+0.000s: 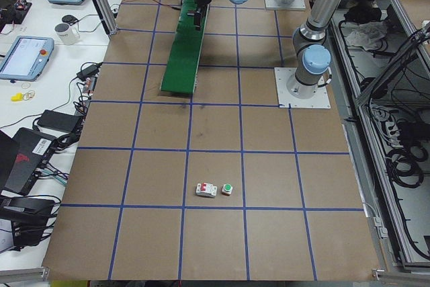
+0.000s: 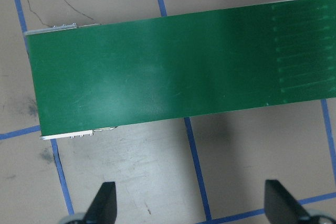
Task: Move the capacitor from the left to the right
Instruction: 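Grasp the capacitor on the belt with the right gripper, then lift the capacitor with the right gripper and swing it away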
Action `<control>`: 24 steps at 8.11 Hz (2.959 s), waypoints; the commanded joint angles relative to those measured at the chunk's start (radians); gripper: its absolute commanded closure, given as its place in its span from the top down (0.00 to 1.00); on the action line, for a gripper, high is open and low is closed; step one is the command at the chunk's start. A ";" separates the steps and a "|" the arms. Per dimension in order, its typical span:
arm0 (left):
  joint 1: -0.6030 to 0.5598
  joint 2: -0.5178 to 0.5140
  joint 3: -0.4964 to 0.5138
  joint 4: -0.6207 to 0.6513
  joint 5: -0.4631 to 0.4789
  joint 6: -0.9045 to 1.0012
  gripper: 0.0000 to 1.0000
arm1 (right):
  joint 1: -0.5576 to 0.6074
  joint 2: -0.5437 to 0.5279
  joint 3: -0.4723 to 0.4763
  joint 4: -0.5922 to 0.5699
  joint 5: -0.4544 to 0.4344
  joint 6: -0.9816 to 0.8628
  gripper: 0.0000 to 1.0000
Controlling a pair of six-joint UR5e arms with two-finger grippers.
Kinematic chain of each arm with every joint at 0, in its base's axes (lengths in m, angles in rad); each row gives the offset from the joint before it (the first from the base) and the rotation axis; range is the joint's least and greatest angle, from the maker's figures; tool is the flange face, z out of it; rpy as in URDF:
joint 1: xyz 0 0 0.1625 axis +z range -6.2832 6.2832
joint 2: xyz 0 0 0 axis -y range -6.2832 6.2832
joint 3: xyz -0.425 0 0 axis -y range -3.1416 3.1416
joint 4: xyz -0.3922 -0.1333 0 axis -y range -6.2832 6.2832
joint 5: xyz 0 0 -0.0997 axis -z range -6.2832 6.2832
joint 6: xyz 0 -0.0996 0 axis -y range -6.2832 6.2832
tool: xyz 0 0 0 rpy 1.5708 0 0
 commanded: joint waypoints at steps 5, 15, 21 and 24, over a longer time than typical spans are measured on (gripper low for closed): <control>-0.001 0.000 -0.005 0.000 0.008 0.006 1.00 | 0.006 0.021 0.000 -0.025 0.002 0.004 0.96; -0.001 -0.002 -0.006 0.002 0.012 0.006 1.00 | -0.090 -0.031 -0.180 0.188 -0.191 -0.077 0.00; -0.001 -0.002 -0.008 0.002 0.014 0.006 1.00 | -0.631 -0.091 -0.193 0.219 -0.189 -0.950 0.00; -0.001 0.000 -0.008 0.002 0.014 0.006 1.00 | -0.828 0.021 -0.179 0.150 -0.186 -1.127 0.00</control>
